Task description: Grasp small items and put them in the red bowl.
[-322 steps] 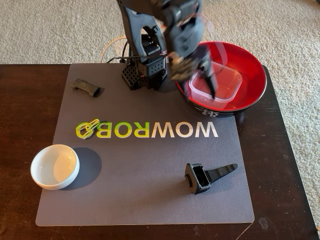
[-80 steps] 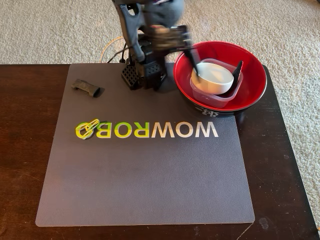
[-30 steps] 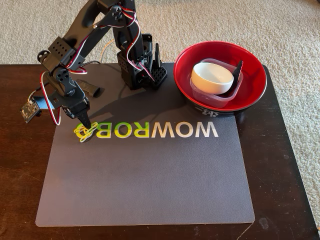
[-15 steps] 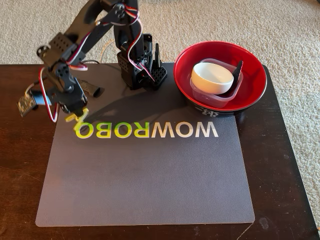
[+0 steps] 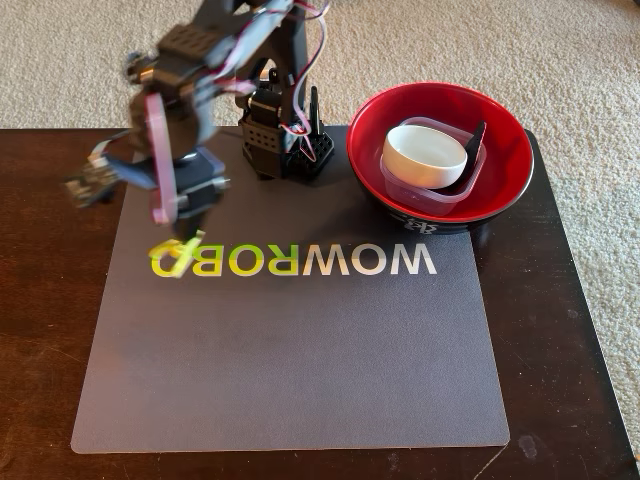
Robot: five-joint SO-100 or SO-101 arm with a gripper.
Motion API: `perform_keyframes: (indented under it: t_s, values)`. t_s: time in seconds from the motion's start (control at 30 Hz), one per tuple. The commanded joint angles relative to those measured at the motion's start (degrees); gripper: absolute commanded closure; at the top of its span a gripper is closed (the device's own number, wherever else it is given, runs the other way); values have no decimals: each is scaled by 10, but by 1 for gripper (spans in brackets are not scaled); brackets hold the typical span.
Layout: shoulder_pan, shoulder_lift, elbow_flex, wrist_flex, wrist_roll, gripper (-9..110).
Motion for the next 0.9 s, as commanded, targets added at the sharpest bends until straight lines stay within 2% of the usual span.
perform_keyframes:
  t_s: [0.0, 0.23, 0.37, 0.53, 0.87]
  values:
    - [-159, 63, -31, 15, -27, 101]
    - [-521, 121, -66, 84, -158, 101]
    - [-702, 80, -148, 121, -239, 101]
    - [-828, 42, -192, 134, -272, 101]
    - [-978, 31, -119, 134, -294, 101]
